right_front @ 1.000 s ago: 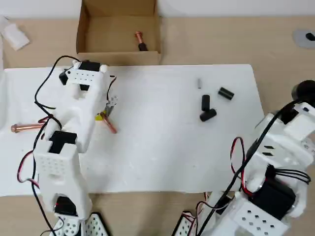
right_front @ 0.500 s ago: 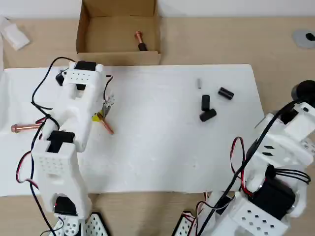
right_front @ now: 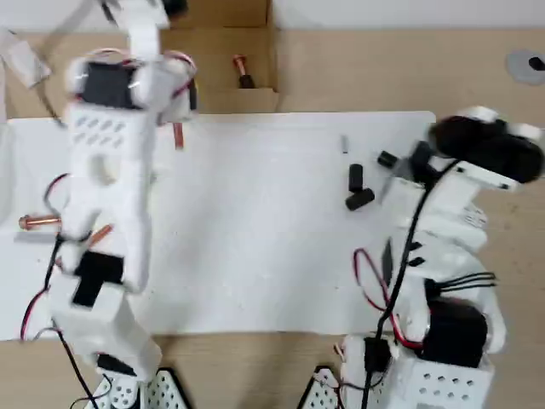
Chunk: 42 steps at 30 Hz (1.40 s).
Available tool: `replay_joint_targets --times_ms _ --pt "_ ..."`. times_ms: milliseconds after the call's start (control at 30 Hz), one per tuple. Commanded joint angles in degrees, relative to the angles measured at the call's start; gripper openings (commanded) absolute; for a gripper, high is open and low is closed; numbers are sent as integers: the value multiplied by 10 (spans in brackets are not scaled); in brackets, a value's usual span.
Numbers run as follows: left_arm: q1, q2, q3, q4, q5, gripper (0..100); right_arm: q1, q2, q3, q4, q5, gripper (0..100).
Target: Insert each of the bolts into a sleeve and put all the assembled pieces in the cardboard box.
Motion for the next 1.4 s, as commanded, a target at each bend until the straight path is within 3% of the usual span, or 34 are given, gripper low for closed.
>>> replay_joint_targets --times_ms 0,233,467,633,867,1067,1267,1367 --pt "5 -116 -77 3 -15 5 -76 -9 -12 -18 18 9" --pt "6 -239 -54 3 -11 5 -193 -87 10 -121 92 9" --pt "11 -334 -50 2 30 7 -275 -235 230 -290 176 9" --pt "14 -335 -26 -3 53 7 -331 -320 374 -374 176 9" --pt "112 -340 67 -46 59 7 -377 -337 424 -391 149 9" --pt "71 -353 220 -170 105 7 -384 -337 429 -388 128 9" --pt "61 -444 582 -436 105 5 -382 -337 431 -370 127 9" --pt "63 -527 707 -487 108 5 -380 -338 429 -353 127 9"
